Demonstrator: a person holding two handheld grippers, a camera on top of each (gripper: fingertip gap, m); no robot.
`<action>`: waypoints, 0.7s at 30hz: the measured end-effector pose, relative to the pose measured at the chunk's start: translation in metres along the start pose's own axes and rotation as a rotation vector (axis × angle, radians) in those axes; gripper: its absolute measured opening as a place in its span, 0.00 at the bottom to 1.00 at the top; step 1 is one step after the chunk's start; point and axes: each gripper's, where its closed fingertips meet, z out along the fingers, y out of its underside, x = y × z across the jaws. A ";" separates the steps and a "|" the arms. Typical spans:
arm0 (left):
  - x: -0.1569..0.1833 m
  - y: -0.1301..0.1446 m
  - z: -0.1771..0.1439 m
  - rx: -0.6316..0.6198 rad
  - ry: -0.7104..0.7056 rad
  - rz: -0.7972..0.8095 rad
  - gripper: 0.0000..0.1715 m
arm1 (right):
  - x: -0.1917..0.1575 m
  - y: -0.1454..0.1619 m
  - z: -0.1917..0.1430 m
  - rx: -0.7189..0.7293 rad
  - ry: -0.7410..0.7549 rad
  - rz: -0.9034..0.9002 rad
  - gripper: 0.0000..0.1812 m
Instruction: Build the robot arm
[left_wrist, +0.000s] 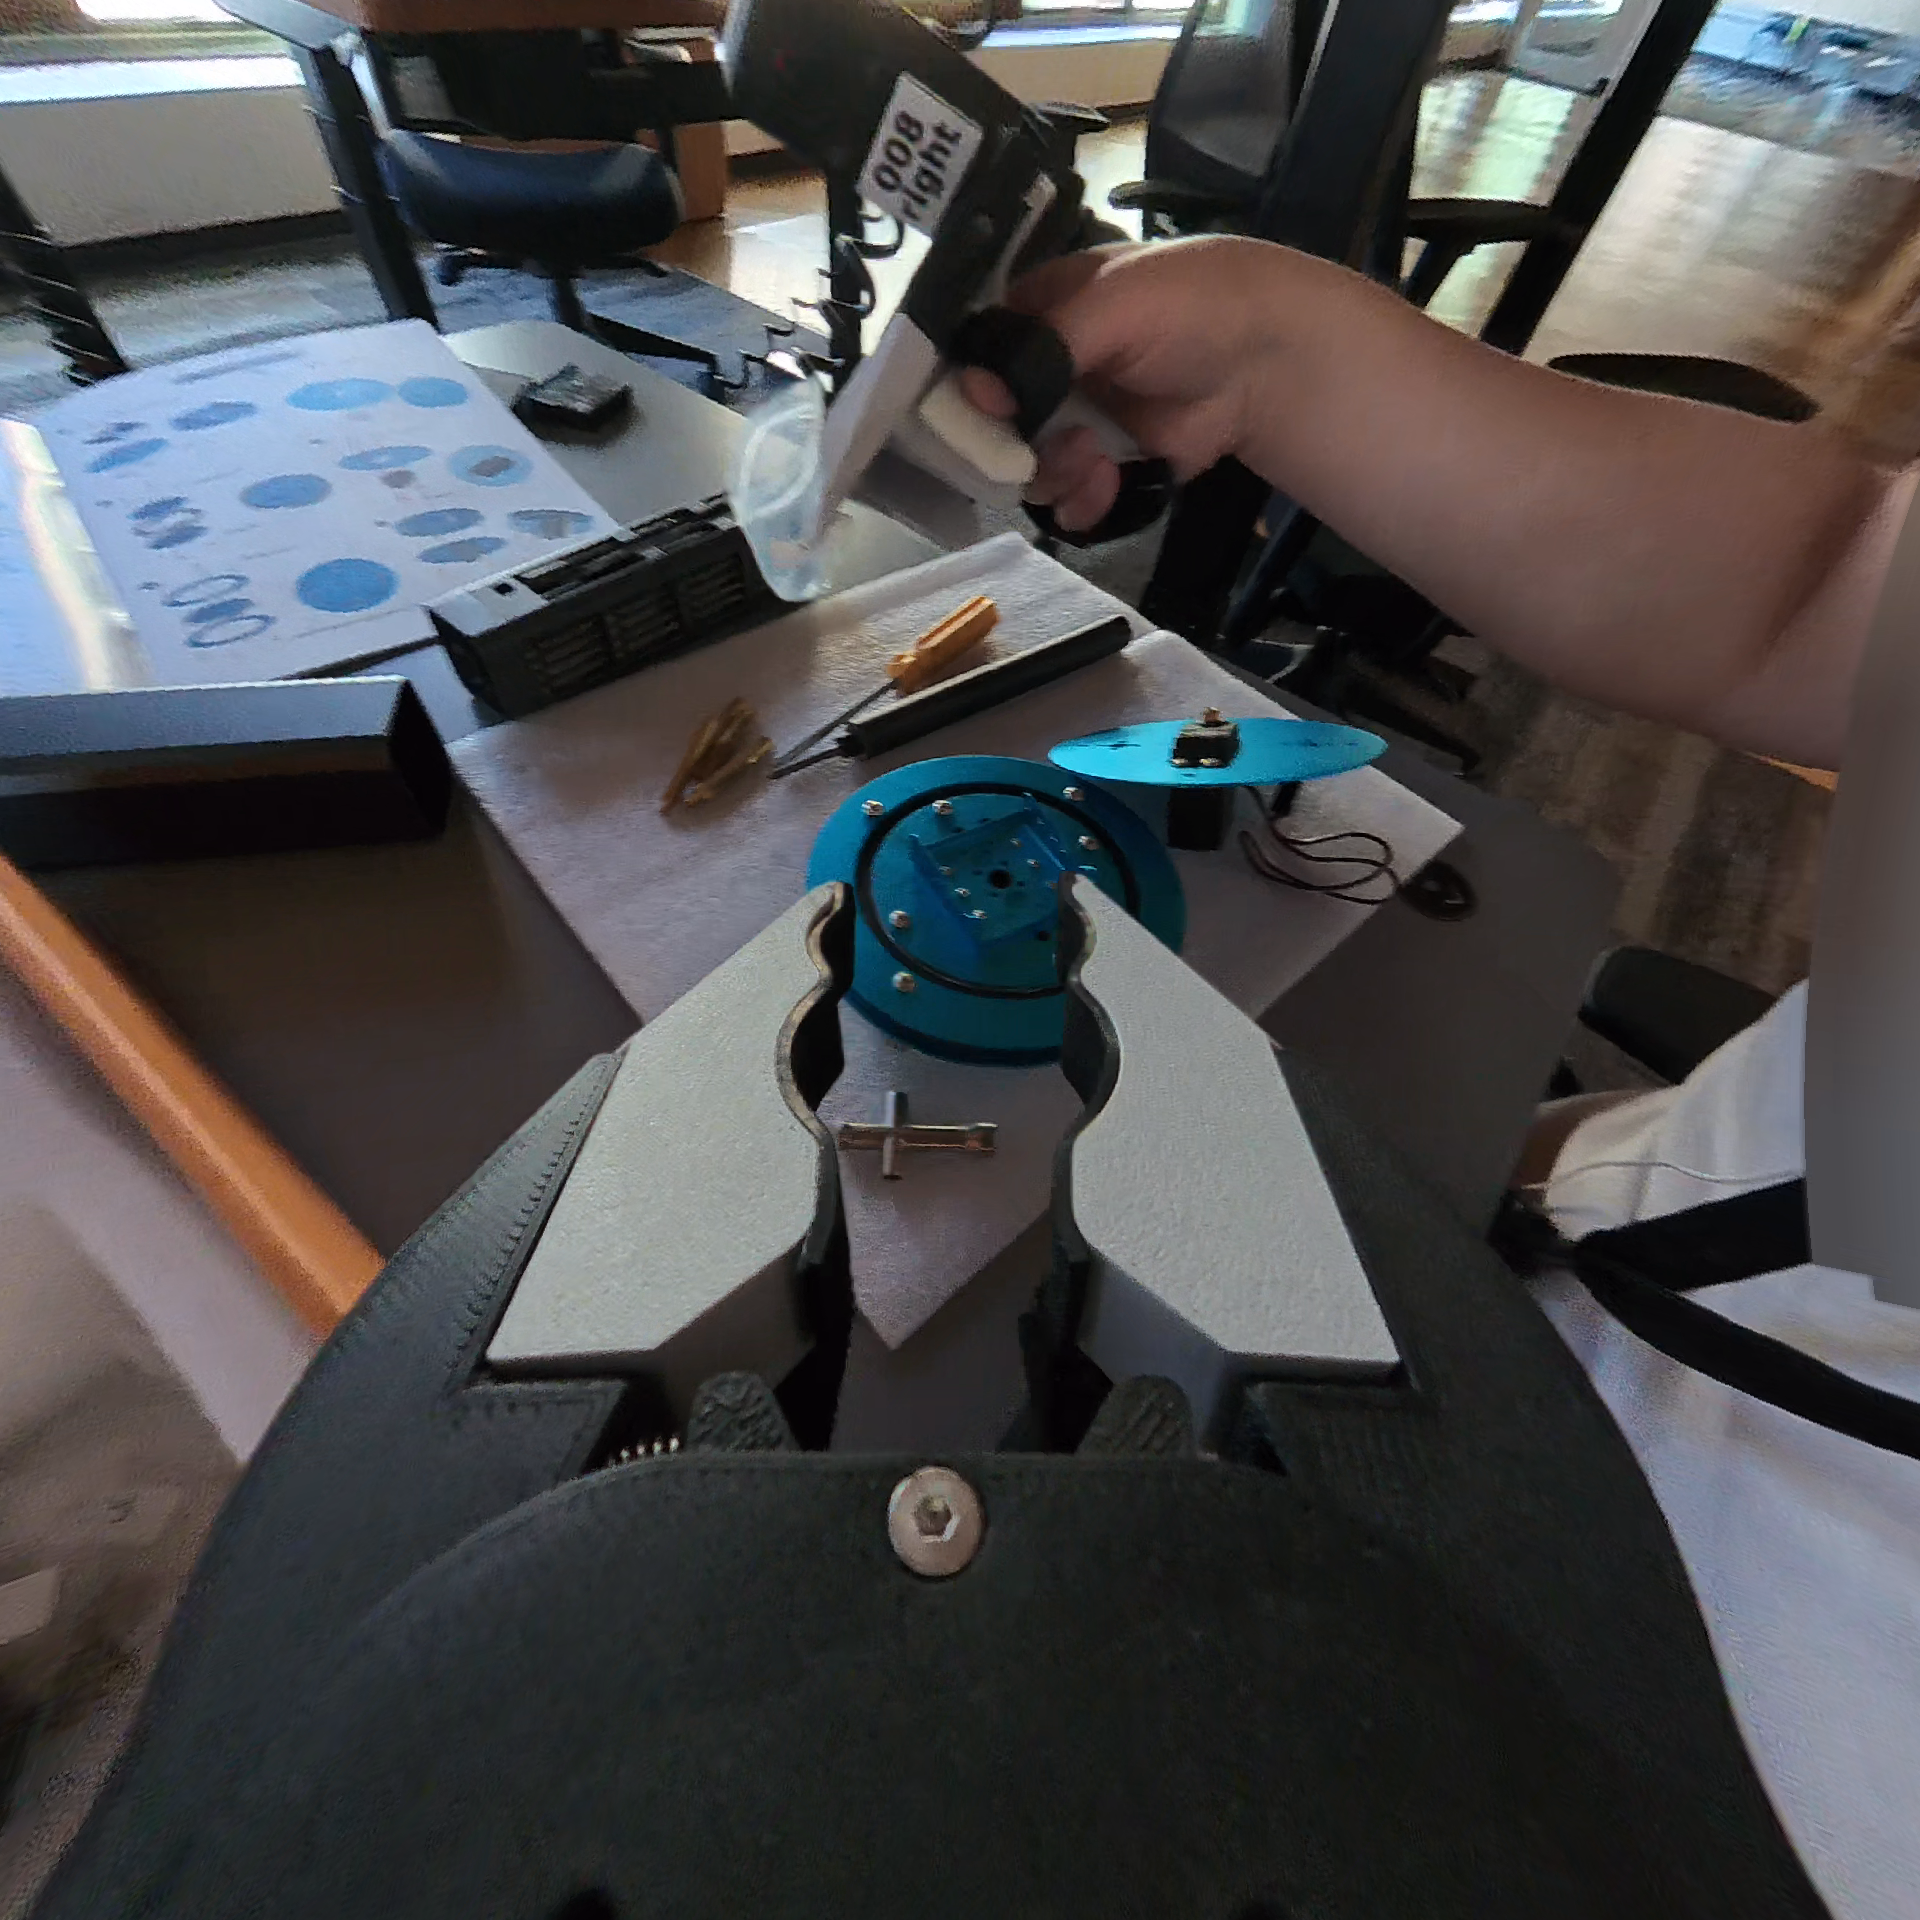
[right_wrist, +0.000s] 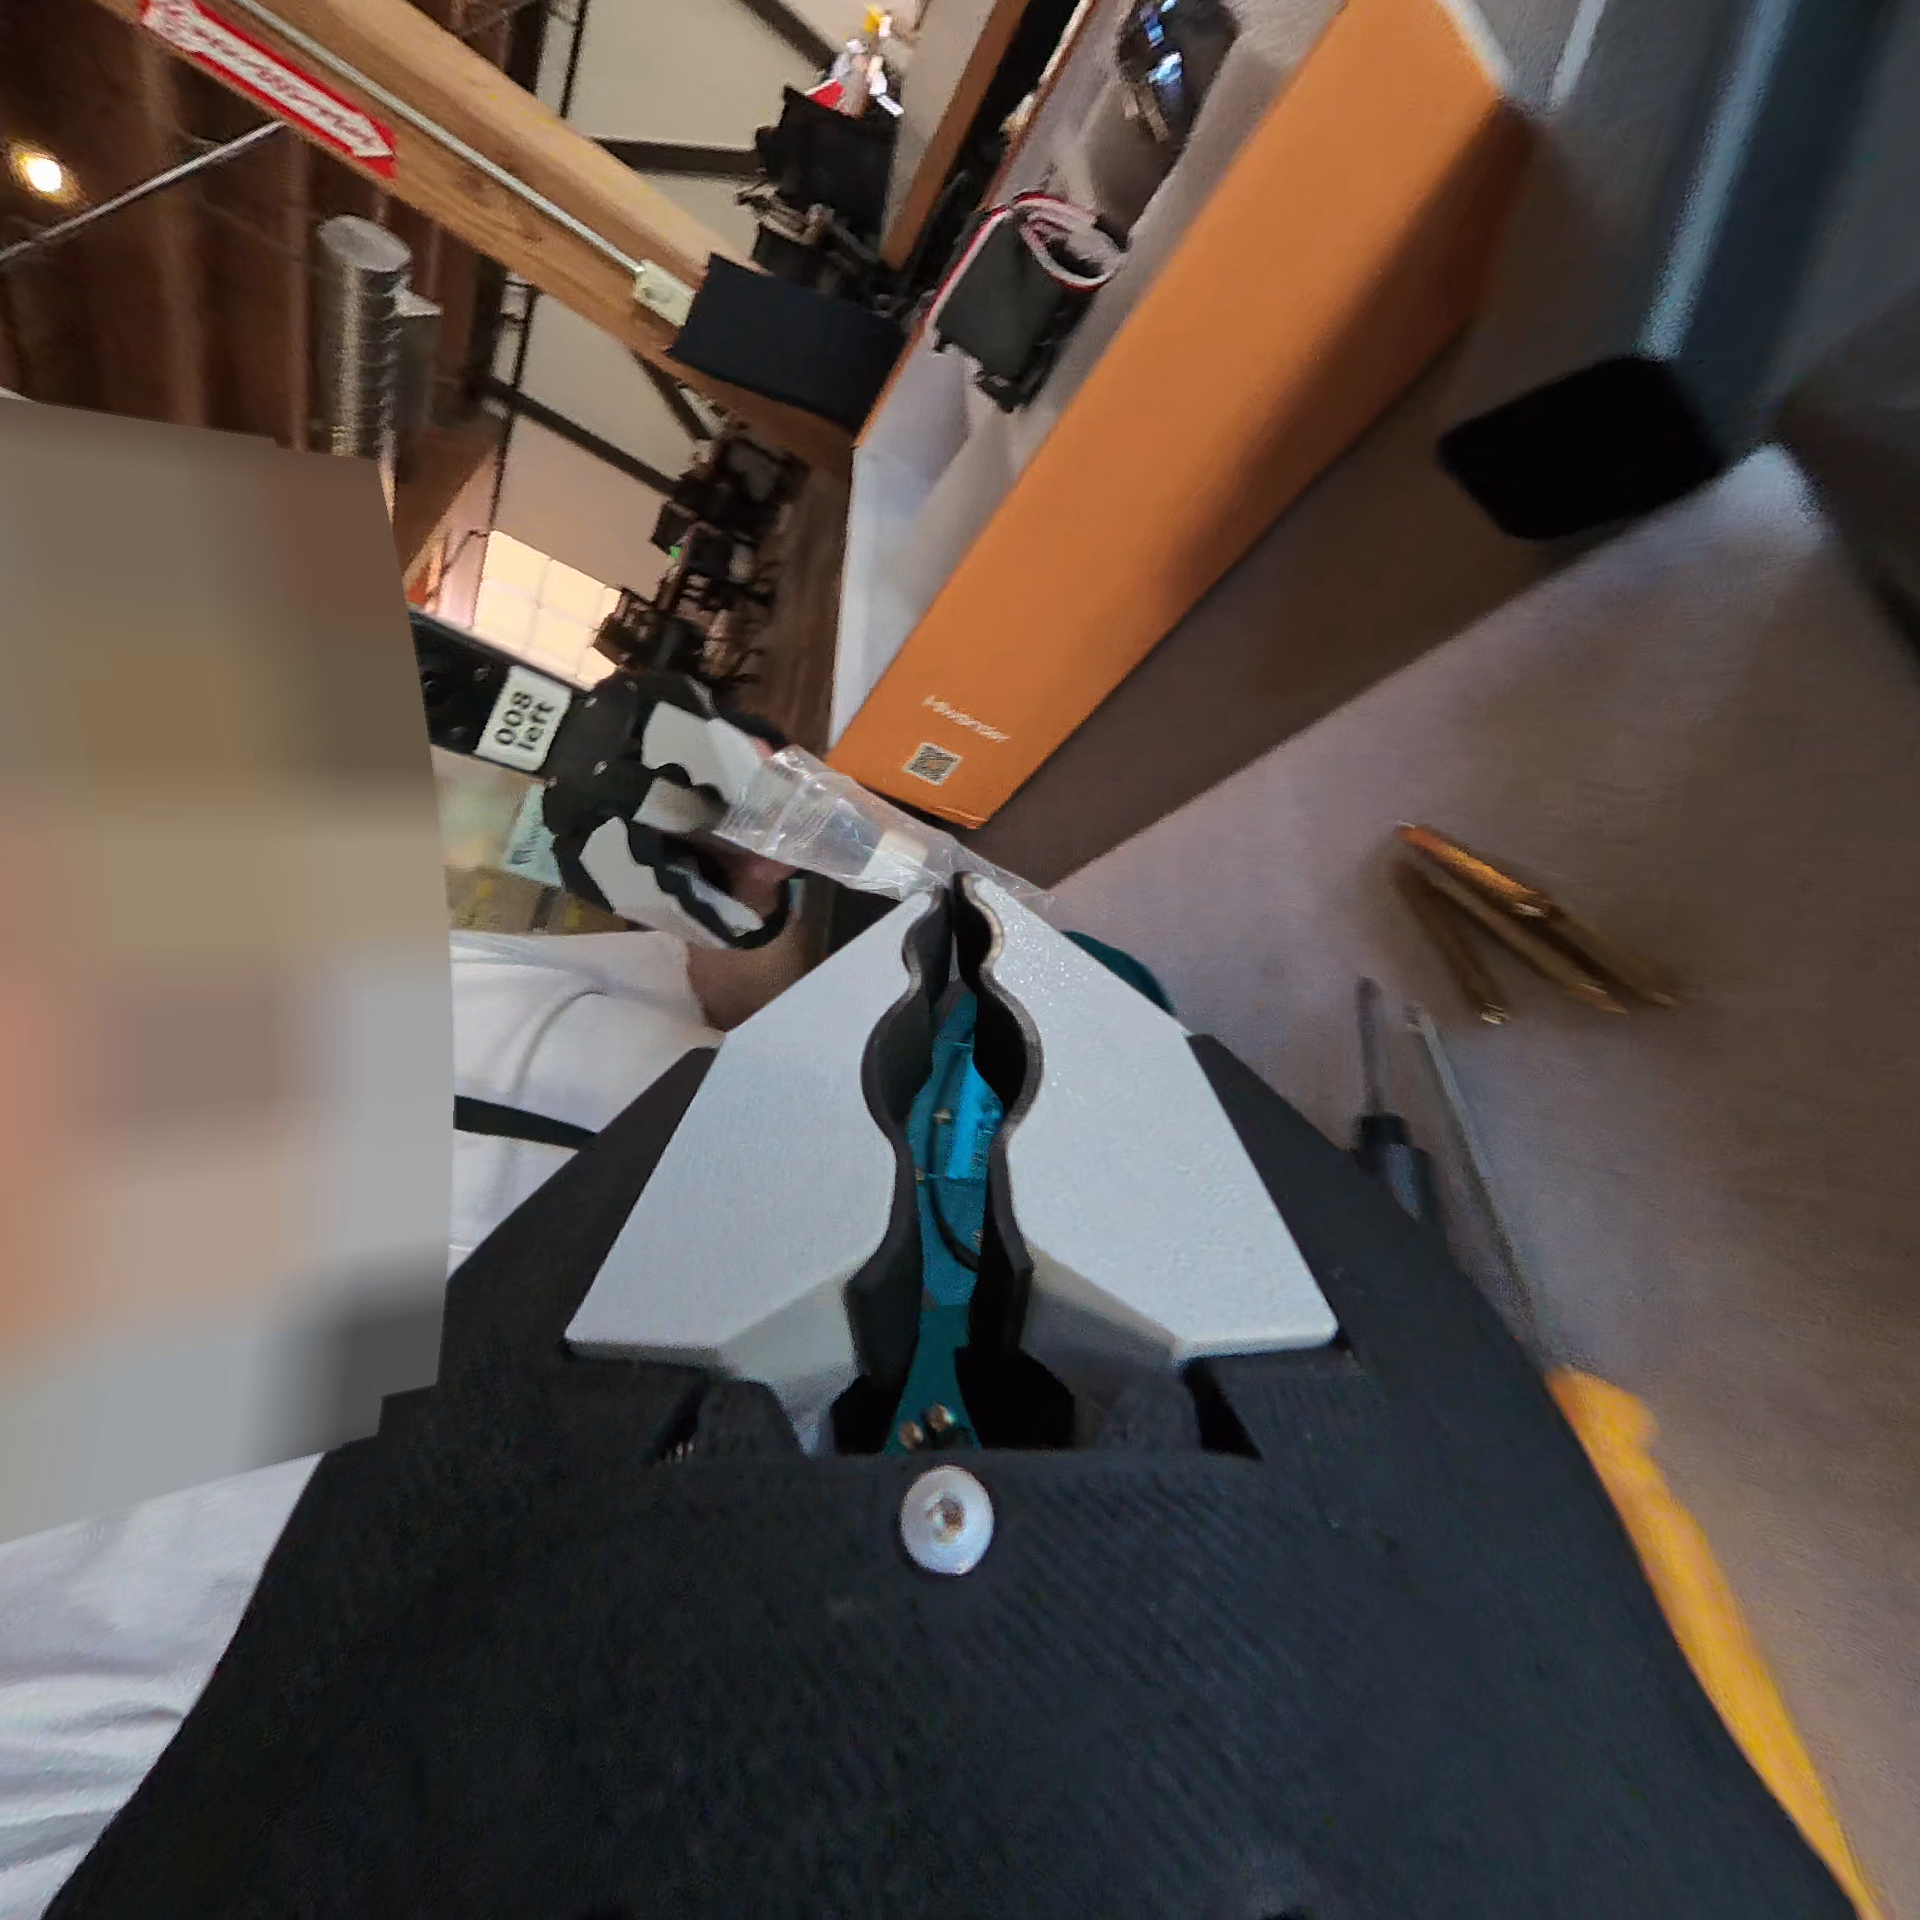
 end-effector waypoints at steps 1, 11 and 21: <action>-0.005 -0.005 0.000 0.012 -0.020 0.011 0.21 | -0.009 0.002 0.007 -0.013 -0.034 0.006 0.00; 0.008 -0.061 0.017 0.101 0.184 0.025 0.18 | -0.072 0.030 0.040 -0.155 -0.142 -0.016 0.00; 0.024 -0.065 0.004 0.179 0.381 -0.226 0.00 | -0.084 0.049 0.036 -0.115 0.049 -0.570 0.18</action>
